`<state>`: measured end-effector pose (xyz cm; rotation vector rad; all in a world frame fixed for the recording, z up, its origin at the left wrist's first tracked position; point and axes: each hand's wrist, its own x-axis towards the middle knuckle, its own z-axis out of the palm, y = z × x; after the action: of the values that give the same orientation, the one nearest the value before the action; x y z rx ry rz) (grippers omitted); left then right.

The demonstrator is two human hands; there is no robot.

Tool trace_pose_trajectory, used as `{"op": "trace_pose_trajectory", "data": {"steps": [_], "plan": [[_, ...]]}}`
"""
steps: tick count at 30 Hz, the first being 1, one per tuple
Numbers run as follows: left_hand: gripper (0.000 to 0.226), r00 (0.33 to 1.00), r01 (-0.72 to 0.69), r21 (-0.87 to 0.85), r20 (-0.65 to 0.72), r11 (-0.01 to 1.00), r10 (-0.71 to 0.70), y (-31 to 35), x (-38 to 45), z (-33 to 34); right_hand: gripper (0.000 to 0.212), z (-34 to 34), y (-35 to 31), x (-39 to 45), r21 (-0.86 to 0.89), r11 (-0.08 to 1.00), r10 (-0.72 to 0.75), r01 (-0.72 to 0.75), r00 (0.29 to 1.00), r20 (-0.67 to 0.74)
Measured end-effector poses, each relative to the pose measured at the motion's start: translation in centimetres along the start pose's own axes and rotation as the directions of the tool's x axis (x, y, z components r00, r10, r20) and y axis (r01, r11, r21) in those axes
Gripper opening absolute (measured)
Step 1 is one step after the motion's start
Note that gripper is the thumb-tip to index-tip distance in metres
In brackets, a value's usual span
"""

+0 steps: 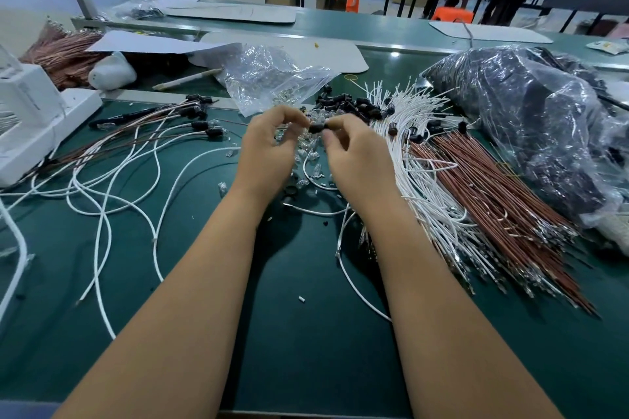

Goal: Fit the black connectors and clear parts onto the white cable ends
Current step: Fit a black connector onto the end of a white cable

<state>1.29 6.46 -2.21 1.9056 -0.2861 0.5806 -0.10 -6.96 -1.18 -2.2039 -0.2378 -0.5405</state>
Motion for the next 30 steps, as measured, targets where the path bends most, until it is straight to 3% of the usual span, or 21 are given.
{"op": "trace_pose_trajectory", "data": {"steps": [2,6,9,12,15,17,21,24,30], "plan": [[0.016,1.0,0.019,-0.007,0.016,1.0,-0.019,-0.1,0.0,-0.1,0.017,0.1,-0.1,-0.1,-0.14,0.989,-0.048,0.057,0.997,0.065],[0.023,0.993,0.073,-0.015,0.094,0.997,-0.072,-0.2,-0.2,0.2,0.021,-0.1,-0.2,-0.1,-0.13,0.99,-0.033,0.047,0.994,0.107],[0.035,0.99,0.138,-0.011,0.022,0.99,-0.138,-0.8,0.0,-0.3,0.03,-0.4,0.2,-0.3,-0.175,0.984,0.0,0.024,0.99,0.138],[0.044,0.979,0.201,-0.008,-0.028,0.98,-0.201,-1.2,0.2,-0.8,0.023,-0.3,0.1,-0.3,-0.177,0.984,0.01,0.026,0.98,0.197],[0.044,0.984,0.181,-0.002,0.01,0.984,-0.181,-0.9,0.1,-0.8,0.024,0.3,0.0,-0.3,-0.334,0.932,-0.041,0.141,0.957,0.288],[0.039,0.99,0.133,0.038,0.041,0.99,-0.135,-0.5,0.0,-0.7,0.019,0.5,0.1,-0.2,-0.388,0.905,-0.074,0.177,0.961,0.266],[0.034,0.992,0.018,0.088,0.126,0.996,-0.029,0.3,-0.5,-0.5,0.016,0.3,0.2,0.1,-0.209,0.976,-0.053,0.068,0.996,0.075],[0.026,0.989,-0.051,0.127,0.144,0.991,0.032,0.5,-0.7,-0.3,0.018,0.2,0.1,0.1,-0.025,1.0,0.003,-0.003,1.0,0.006],[0.023,0.99,0.062,-0.102,0.13,0.993,-0.049,0.2,-0.3,-0.4,0.015,-0.1,-0.2,0.0,0.173,0.981,0.088,-0.089,0.996,0.015]]}}
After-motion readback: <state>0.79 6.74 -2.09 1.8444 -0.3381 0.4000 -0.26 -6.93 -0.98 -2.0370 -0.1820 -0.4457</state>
